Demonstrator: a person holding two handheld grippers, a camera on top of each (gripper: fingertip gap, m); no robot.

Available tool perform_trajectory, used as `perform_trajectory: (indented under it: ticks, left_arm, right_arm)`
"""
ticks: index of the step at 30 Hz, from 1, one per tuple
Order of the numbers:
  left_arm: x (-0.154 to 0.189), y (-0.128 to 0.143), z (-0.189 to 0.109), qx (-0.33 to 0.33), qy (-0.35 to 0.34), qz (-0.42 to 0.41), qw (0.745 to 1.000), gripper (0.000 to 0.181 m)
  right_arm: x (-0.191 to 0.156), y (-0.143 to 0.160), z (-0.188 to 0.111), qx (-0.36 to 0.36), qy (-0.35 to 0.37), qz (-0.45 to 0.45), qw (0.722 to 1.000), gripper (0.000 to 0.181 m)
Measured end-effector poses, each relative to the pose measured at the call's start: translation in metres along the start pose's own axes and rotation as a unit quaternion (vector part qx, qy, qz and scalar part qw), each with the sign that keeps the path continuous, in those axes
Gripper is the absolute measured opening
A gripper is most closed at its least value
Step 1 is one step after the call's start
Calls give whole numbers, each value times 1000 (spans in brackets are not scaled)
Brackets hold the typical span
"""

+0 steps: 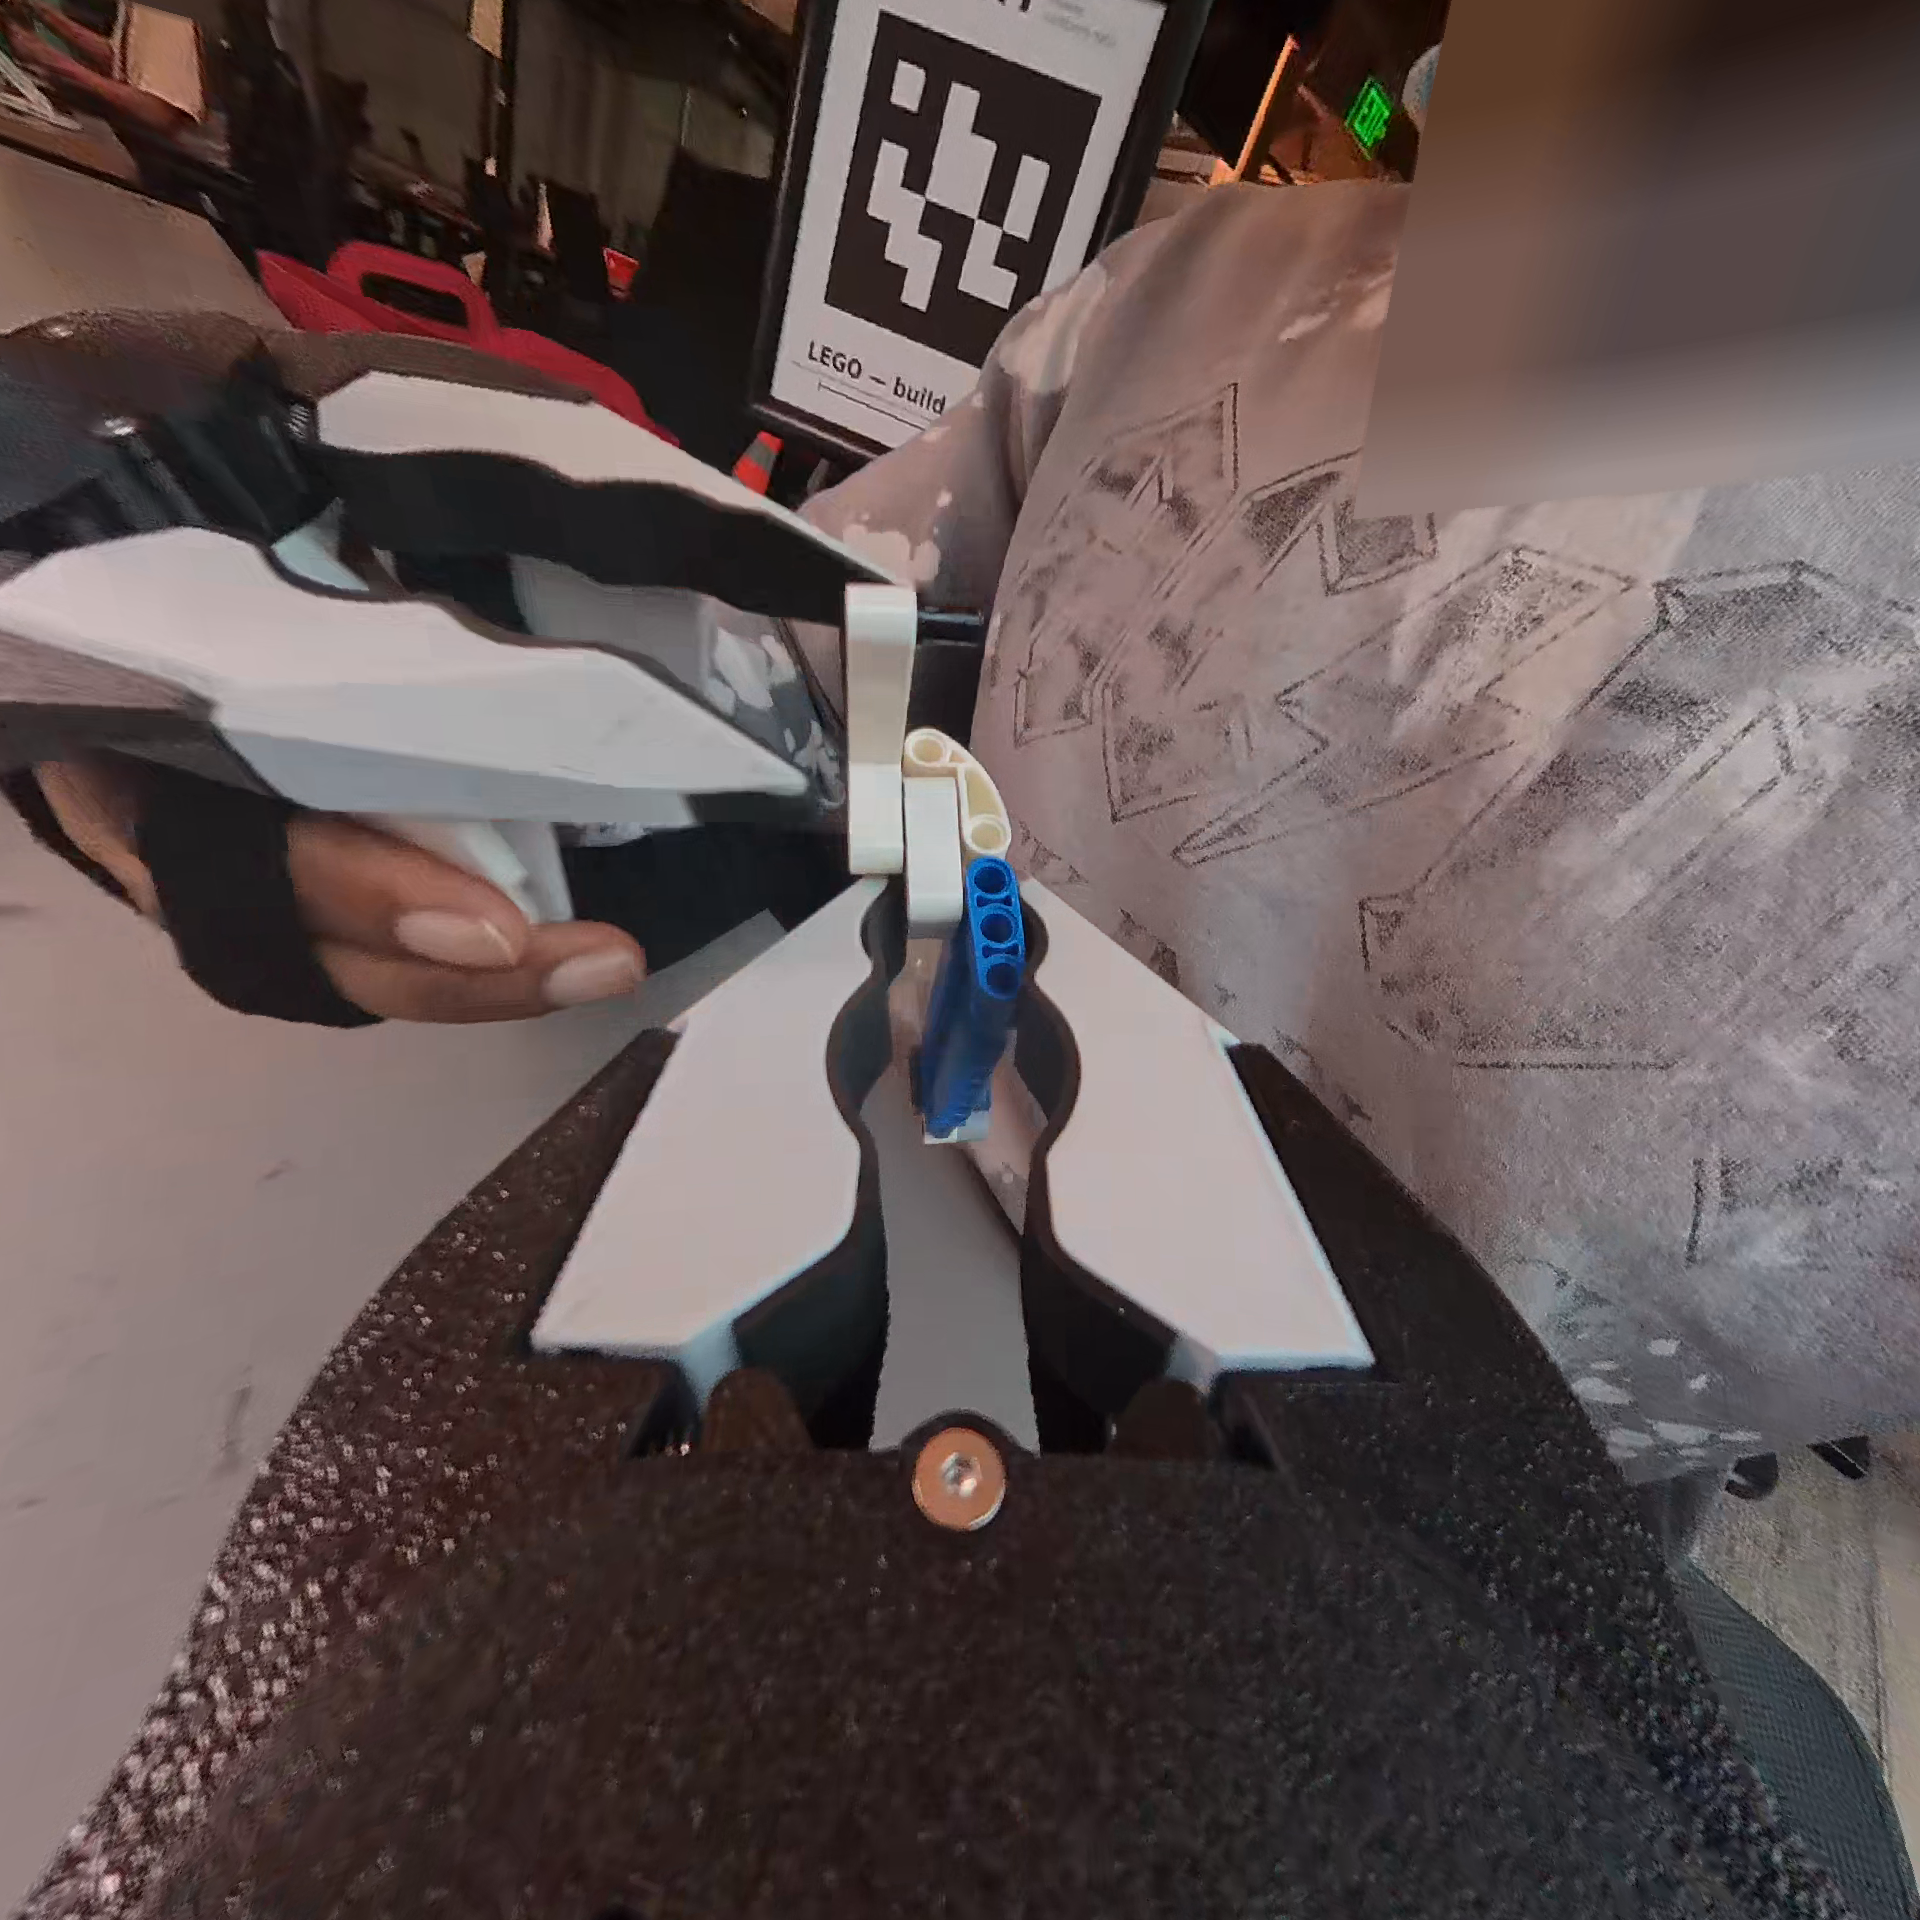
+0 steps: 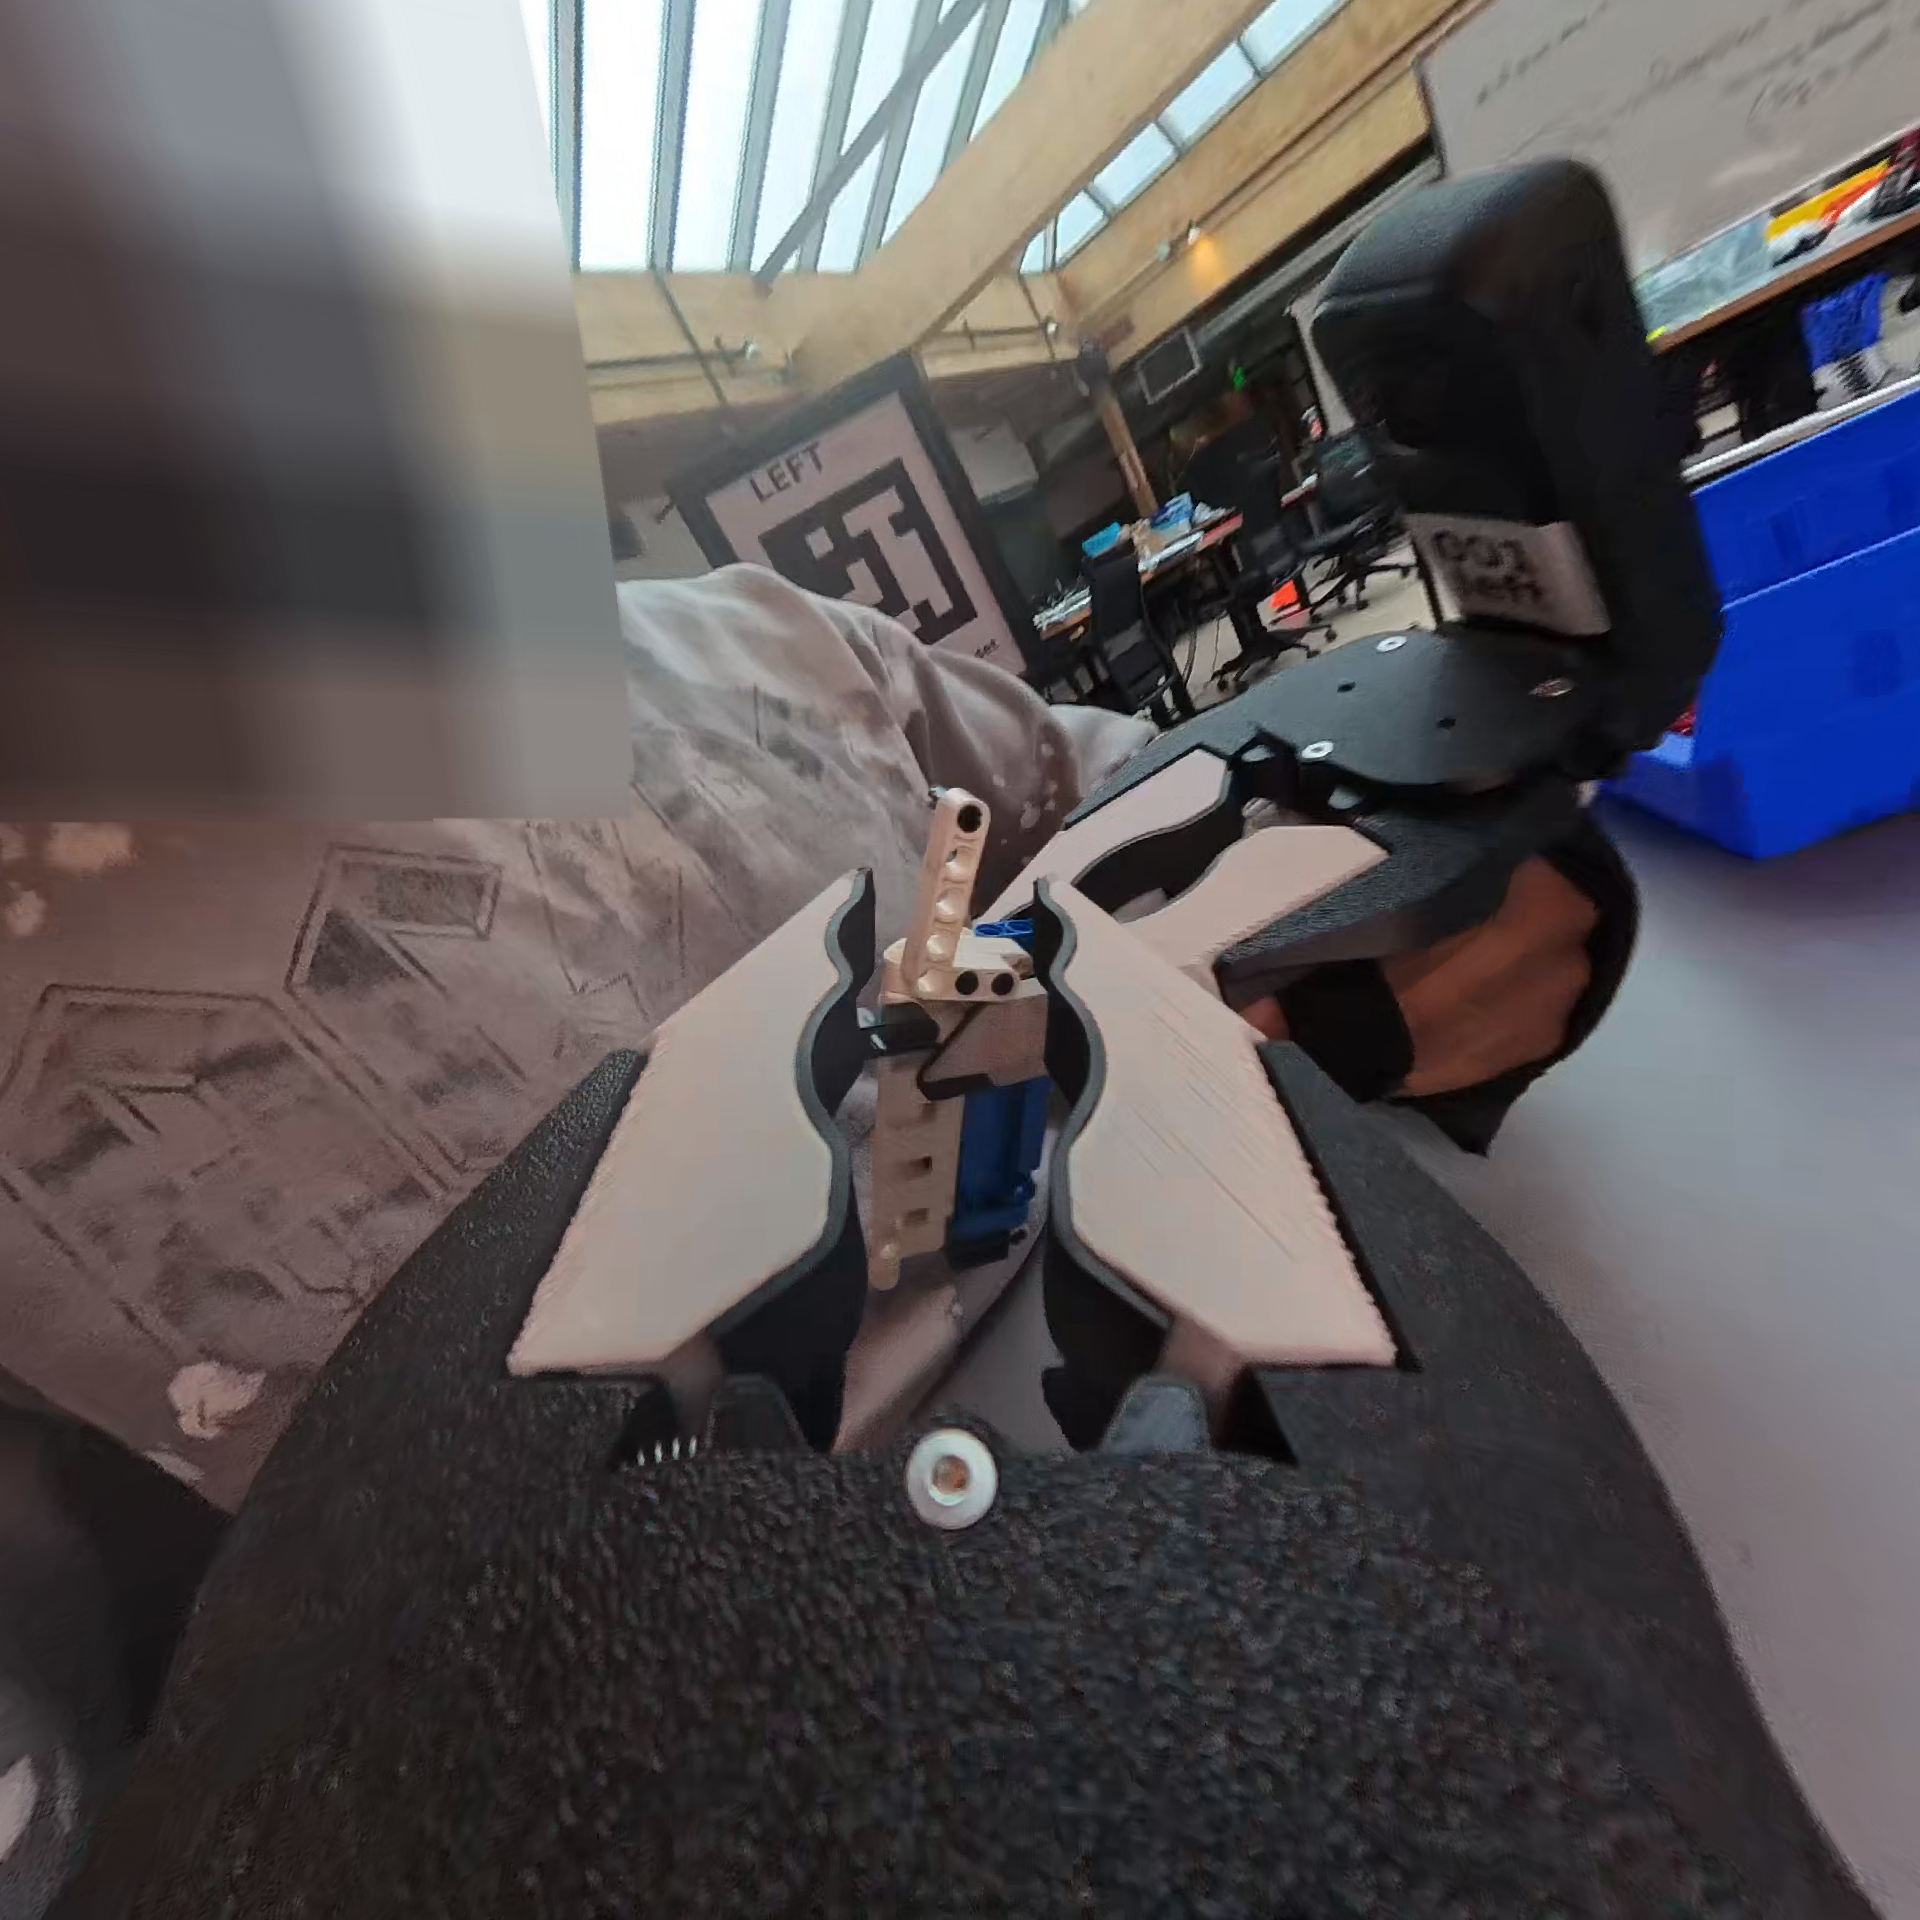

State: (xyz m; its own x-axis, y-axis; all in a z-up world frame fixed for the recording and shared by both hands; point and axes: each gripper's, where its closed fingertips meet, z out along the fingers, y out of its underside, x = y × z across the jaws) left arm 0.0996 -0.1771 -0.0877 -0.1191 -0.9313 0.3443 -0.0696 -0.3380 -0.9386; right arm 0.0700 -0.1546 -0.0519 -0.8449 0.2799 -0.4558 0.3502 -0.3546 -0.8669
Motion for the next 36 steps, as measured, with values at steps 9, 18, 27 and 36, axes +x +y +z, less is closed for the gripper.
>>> perform_trajectory:
  ticks: [9, 18, 27, 36]
  left_arm:
    - [-39, -17, -43, 44, -125, -7, 991, 34]
    - [-69, -54, -95, 87, -369, 87, 921, 31]
    - [-54, -54, -73, 60, -348, 130, 926, 8]
    - [-51, -52, -73, 52, -349, 136, 926, 3]
  right_arm:
    - [21, -12, -9, -17, 126, -108, 986, 7]
    - [52, -30, -29, -58, 327, -253, 909, 7]
    - [63, -15, -27, -60, 308, -216, 925, 7]
    - [60, -18, -24, -49, 302, -224, 925, 7]
